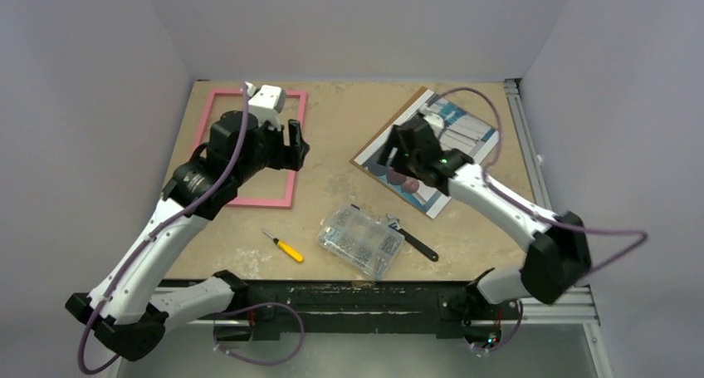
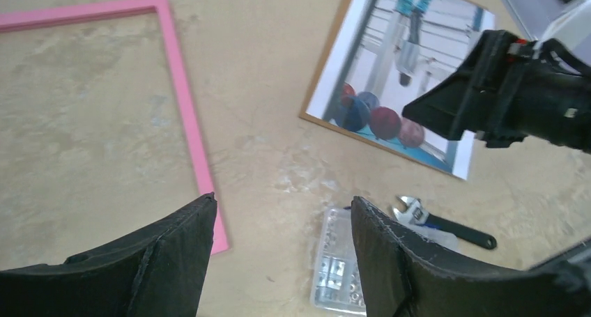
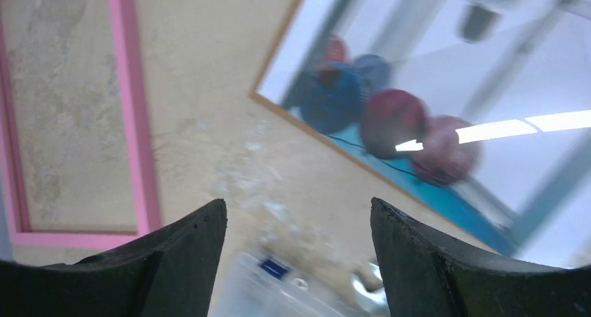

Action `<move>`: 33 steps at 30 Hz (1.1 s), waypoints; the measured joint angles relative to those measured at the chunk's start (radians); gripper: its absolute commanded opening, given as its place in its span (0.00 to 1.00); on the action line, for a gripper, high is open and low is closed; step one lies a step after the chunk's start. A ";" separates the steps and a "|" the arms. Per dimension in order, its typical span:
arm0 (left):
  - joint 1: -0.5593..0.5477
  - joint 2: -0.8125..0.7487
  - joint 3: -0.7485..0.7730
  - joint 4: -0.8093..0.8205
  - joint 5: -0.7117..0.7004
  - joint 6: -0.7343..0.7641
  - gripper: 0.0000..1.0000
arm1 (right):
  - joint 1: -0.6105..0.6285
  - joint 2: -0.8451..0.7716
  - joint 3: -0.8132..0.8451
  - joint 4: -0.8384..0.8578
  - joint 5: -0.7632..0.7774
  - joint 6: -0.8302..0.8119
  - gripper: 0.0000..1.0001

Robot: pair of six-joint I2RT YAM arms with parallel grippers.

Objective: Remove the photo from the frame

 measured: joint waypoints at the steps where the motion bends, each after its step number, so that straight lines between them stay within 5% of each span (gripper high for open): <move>1: 0.006 0.014 -0.009 0.014 0.048 0.001 0.69 | -0.029 -0.097 -0.093 0.011 0.004 -0.007 0.74; 7: 0.058 0.175 -0.048 0.111 0.398 -0.029 0.69 | -0.183 -0.472 -0.478 -0.003 0.008 -0.050 0.73; 16: 0.035 0.498 -0.099 0.347 0.743 -0.257 0.61 | -0.470 -0.473 -0.683 0.053 -0.148 -0.090 0.61; 23: -0.013 0.808 -0.071 0.591 0.807 -0.470 0.59 | -0.625 -0.503 -0.844 0.233 -0.318 -0.074 0.63; 33: -0.018 1.078 0.281 0.582 0.737 -0.476 0.58 | -0.764 -0.414 -0.895 0.490 -0.496 -0.024 0.61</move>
